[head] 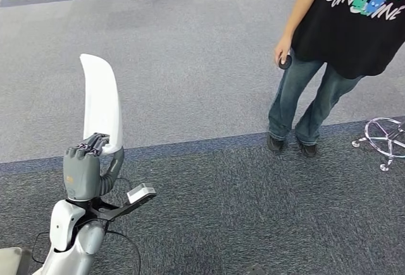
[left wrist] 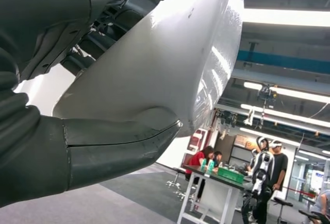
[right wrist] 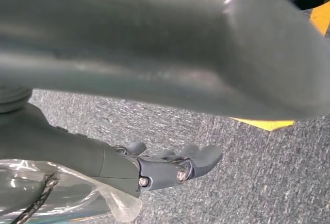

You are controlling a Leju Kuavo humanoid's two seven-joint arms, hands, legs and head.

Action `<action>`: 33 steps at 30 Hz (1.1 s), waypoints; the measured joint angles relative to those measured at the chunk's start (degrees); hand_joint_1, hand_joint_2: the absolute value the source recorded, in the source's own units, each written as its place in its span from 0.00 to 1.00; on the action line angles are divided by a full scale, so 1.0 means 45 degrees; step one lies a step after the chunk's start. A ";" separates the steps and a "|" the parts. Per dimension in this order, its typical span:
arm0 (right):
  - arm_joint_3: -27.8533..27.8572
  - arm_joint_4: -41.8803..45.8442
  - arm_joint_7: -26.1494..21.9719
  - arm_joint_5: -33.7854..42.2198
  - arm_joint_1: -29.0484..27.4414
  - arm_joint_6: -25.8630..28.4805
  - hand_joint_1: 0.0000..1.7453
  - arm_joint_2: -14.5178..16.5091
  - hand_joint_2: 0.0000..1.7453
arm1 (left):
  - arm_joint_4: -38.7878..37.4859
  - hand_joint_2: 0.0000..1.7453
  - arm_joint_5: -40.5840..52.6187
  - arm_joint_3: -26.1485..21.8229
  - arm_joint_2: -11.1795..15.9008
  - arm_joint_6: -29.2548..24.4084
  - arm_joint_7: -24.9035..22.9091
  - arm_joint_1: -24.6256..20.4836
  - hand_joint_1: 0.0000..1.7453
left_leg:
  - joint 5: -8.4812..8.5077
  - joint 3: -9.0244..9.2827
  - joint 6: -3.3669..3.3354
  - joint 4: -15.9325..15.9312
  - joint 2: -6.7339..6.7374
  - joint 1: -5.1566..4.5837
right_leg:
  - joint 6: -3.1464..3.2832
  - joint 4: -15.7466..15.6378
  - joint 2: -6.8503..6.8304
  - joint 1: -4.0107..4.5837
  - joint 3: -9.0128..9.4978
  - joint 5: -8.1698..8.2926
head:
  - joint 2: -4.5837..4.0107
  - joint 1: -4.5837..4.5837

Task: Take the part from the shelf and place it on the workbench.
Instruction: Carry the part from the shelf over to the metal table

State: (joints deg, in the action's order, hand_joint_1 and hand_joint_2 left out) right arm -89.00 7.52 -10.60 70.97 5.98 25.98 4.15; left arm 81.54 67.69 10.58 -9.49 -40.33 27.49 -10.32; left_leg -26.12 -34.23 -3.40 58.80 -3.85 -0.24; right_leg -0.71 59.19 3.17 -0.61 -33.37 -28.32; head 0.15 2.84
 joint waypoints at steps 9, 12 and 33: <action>-0.0001 0.0000 0.0108 0.0009 -0.0001 0.0003 0.00 0.0000 0.00 | -0.0004 1.00 -0.0142 -0.0001 0.0018 0.0000 -0.0069 -0.0002 1.00 | -0.0041 0.0036 0.0623 -0.0091 0.0000 0.0034 | 0.0012 -0.0038 -0.0010 -0.0017 0.0029 -0.0013 | 0.0000 0.0006; -0.0005 0.0000 0.0135 0.0010 -0.0001 0.0003 0.00 0.0000 0.00 | -0.0004 1.00 -0.0147 0.0000 0.0034 0.0000 -0.0118 -0.0002 1.00 | -0.0041 0.0037 0.0622 -0.0090 0.0000 0.0029 | 0.0006 -0.0072 -0.0019 -0.0022 0.0052 -0.0009 | 0.0000 0.0007; -0.0005 0.0000 0.0190 0.0069 0.0001 -0.0017 0.00 0.0000 0.00 | -0.0004 1.00 -0.0203 0.0216 0.0192 0.0000 -0.0443 -0.0005 1.00 | -0.0053 0.0038 0.0604 -0.0085 -0.0001 0.0019 | -0.0019 -0.0127 -0.0023 -0.0033 0.0077 0.0005 | 0.0000 0.0005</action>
State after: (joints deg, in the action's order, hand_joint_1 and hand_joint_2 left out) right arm -89.02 7.52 -9.75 71.28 5.99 25.90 4.15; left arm 81.53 66.77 11.56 -8.62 -40.33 25.50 -10.34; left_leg -26.36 -34.05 -0.68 58.42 -3.86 -0.16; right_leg -0.79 58.62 3.07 -0.76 -33.02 -28.30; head 0.15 2.86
